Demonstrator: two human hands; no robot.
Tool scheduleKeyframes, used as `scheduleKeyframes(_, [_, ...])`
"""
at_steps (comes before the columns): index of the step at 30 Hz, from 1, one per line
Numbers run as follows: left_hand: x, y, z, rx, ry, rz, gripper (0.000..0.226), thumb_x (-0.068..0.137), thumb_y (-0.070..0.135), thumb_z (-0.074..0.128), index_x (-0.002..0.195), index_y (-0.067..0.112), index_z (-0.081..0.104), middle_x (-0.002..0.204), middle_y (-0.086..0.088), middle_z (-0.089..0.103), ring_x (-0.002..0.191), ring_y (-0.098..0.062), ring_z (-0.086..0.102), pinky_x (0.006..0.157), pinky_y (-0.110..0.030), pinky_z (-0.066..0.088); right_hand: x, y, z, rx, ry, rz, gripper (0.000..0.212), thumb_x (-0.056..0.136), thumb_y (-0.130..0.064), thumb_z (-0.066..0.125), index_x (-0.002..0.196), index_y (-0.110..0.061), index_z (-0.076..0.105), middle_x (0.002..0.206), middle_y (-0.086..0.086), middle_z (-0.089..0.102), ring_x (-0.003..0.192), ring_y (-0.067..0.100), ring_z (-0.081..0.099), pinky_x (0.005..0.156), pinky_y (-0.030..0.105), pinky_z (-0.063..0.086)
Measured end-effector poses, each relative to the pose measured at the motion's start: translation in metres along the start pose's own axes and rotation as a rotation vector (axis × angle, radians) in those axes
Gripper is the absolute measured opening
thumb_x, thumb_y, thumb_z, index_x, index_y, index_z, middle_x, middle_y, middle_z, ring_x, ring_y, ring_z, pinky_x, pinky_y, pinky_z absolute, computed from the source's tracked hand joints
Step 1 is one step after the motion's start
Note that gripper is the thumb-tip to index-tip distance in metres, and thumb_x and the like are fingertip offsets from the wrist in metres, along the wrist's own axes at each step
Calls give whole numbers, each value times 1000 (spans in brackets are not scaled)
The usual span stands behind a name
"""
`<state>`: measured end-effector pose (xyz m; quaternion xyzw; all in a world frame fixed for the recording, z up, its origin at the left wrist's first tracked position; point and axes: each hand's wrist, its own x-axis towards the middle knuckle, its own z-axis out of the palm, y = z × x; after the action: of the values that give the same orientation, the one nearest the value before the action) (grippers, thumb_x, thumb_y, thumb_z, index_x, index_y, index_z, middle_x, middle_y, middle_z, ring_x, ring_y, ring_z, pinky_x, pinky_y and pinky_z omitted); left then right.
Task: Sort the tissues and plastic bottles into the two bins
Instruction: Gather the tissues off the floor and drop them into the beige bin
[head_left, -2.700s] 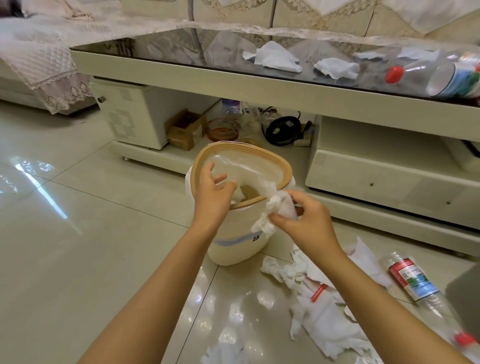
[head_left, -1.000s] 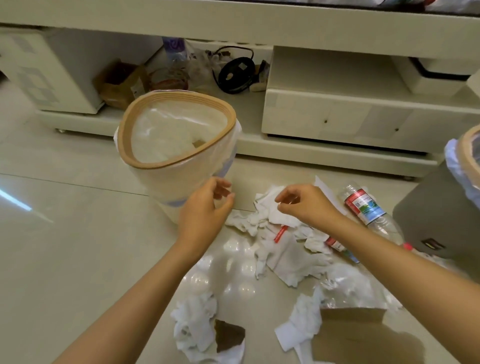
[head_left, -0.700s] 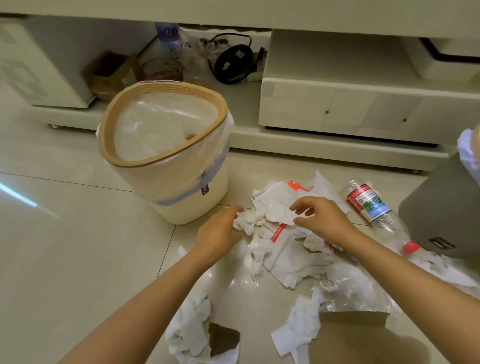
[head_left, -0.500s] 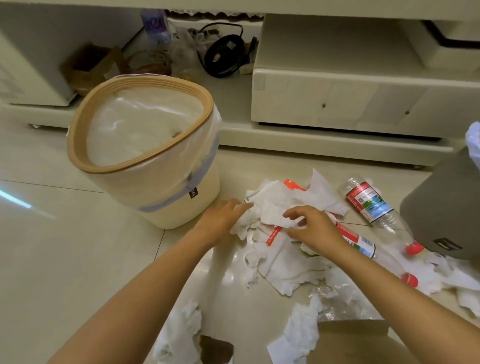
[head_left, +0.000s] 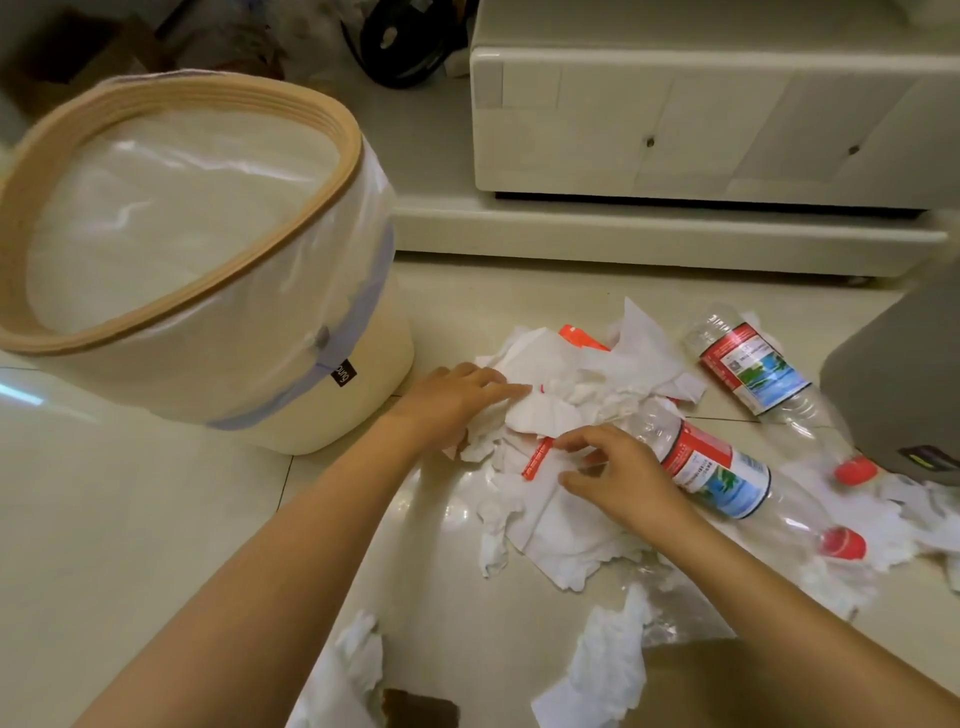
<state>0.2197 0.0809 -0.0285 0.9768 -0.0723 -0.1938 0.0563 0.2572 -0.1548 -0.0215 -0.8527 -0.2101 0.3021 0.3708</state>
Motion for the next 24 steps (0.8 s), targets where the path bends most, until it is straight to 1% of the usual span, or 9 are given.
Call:
scheduleKeyframes(2, [2,1,6,-72,39,7,79,78,8,66,144,38,33,141,5,41,124,-19,38,84,-27,27,-1,1,2,64,8,9,30,78,-14,72,98,-34,62,105,-9,59,88,6,57,80,21,47])
scheduleKeyframes(5, [0,5,14,-136,83,1,63,78,17,68,134,35,47,124,4,50,113,-19,44,78,-28,29,-1,4,4,82,10,7,28,78,-13,72,97,-32,64,103,-8,61,85,6,57,76,17,45])
scheduleKeyframes(9, [-4,12,22,-139,105,-30,51,79,21,64,126,34,50,107,3,52,97,-20,50,67,-28,28,0,6,4,100,17,21,25,78,-12,72,95,-30,66,101,-9,62,82,4,57,68,7,42])
scheduleKeyframes(13, [-19,16,21,-179,157,-64,42,80,19,62,120,31,55,101,3,52,90,-20,52,60,-28,30,-1,3,2,119,30,16,23,79,-11,71,95,-27,67,99,-9,64,81,5,59,67,9,41])
scheduleKeyframes(15, [-31,16,19,-253,243,-77,40,78,18,65,116,29,58,101,3,54,88,-20,52,57,-29,33,-3,1,1,135,56,7,21,80,-11,70,94,-26,68,98,-11,65,81,5,60,67,10,42])
scheduleKeyframes(17, [-47,14,18,-325,355,-103,38,76,18,69,112,29,60,100,5,56,82,-19,53,57,-33,43,-4,0,0,149,104,-1,19,81,-11,69,94,-24,68,97,-12,66,82,4,61,68,11,43])
scheduleKeyframes(19, [-64,14,15,-423,435,-170,37,76,19,69,107,35,59,100,12,54,80,-13,54,60,-35,48,-6,-1,-1,144,155,-6,19,81,-11,69,95,-25,68,97,-13,66,81,5,62,68,13,43])
scheduleKeyframes(22, [-91,13,11,-650,541,-268,35,73,25,65,103,39,57,97,18,52,85,-6,53,69,-28,47,-8,-4,-3,83,188,-48,21,81,-13,69,94,-29,66,98,-12,64,83,8,62,72,19,48])
scheduleKeyframes(24, [-109,13,10,-756,600,-308,31,71,32,62,102,38,59,97,16,55,88,-8,54,73,-29,47,-10,-6,-4,16,176,-78,23,82,-16,69,97,-32,63,101,-12,61,85,9,60,76,26,50])
